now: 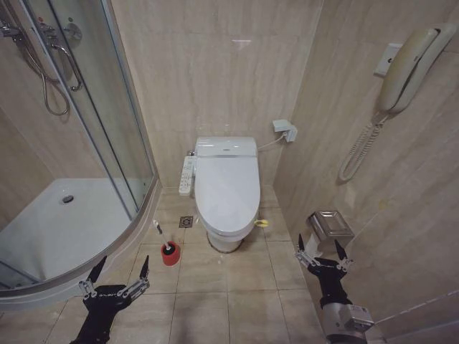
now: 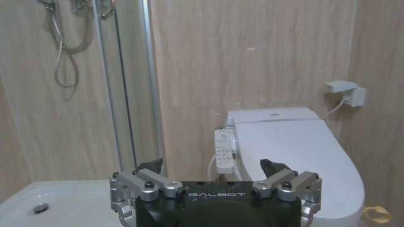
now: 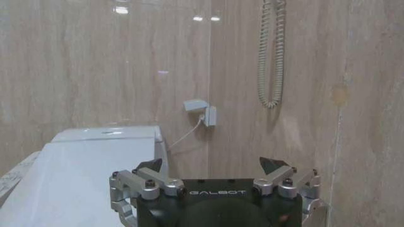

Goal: Open the toilet lid, clean the toilet bowl with a toilet brush, close the toilet lid, and flush.

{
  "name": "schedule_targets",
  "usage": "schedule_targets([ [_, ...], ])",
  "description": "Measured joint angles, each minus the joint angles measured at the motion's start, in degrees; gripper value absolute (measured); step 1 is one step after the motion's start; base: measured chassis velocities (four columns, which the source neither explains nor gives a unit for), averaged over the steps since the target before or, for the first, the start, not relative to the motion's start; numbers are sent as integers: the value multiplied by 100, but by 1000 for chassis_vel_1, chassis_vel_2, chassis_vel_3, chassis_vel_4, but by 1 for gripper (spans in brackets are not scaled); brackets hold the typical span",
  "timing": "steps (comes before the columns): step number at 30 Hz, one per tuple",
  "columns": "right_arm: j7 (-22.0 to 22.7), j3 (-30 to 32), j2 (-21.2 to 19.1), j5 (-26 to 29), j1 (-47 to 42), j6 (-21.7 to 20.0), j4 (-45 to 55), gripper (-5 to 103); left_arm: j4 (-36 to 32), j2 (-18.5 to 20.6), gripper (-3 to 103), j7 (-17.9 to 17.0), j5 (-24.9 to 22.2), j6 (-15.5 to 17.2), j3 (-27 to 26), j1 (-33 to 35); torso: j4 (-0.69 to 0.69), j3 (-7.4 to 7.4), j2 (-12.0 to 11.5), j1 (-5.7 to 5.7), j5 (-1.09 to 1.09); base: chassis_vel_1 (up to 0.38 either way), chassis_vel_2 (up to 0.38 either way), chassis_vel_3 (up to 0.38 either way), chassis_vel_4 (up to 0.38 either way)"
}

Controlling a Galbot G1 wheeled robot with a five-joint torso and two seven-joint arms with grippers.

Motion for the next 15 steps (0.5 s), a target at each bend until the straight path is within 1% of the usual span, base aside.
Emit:
schedule_targets([
  [3, 0, 0, 0, 0, 0, 0, 0, 100, 6, 34, 100, 299, 64, -98, 29, -17, 0, 0, 0, 0, 0, 0, 0, 0, 0],
  [4, 0, 0, 0, 0, 0, 0, 0, 100, 6, 34, 100, 299, 64, -98, 29, -17, 0, 0, 0, 0, 0, 0, 0, 0, 0],
  [6, 0, 0, 0, 0, 0, 0, 0, 100, 22, 41, 100, 422, 129, -165, 58, -54, 0, 0, 0, 0, 0, 0, 0, 0, 0],
  [15, 0, 0, 0, 0, 0, 0, 0, 100, 108, 41, 100, 532, 275, -224, 33, -166, 0, 0, 0, 0, 0, 0, 0, 0, 0],
])
